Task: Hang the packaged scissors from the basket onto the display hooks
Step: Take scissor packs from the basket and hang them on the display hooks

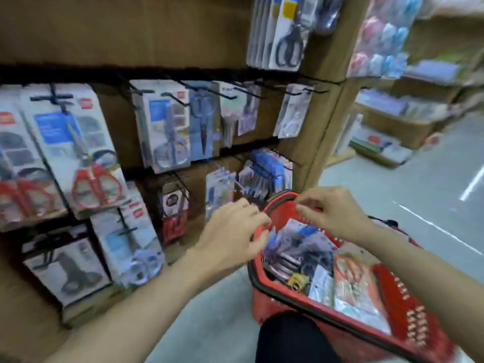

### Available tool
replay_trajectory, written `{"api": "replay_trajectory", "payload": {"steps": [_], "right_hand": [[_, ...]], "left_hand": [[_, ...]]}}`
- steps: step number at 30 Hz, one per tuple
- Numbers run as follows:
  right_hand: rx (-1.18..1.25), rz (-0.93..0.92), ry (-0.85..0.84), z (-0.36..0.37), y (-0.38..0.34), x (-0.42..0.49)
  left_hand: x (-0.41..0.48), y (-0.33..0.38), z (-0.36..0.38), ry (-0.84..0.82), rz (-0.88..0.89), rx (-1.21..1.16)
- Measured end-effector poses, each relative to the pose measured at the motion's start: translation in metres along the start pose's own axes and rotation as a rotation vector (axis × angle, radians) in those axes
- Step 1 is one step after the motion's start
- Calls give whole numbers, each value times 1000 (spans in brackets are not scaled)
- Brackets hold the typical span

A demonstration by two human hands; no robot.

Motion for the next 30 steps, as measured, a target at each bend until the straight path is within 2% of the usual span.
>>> {"api": "replay_trajectory", "payload": {"steps": [5,9,12,15,21,26,30], "right_hand": [[-90,203,-304,37,115,-52],[-150,352,-460,89,193,-77],[-174,444,-454,126,229,-81],[-54,527,-394,156,243,-76],[-24,480,-282,191,260,-68],[-163,463,-322,190,269,-70],[-91,424,-326,178,271,-69]], "left_hand": [[-14,18,128,-380,-157,-63],[-26,10,163,-448,-271,-67],[-26,6,165,-480,-255,-30],[-26,8,165,-500,-297,-1],[-24,10,164,-554,-339,13],[-21,12,162,-575,-351,11],[-21,12,161,-584,-358,6]]}}
Point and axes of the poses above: each hand's wrist, its own x-axis towards the middle knuckle, its own z-axis out of the palm, y = z × x, the point moved 1 cm from there along x, towards the middle knuckle, and after that the axes turned 2 degrees about z, right-handed, at the moved point
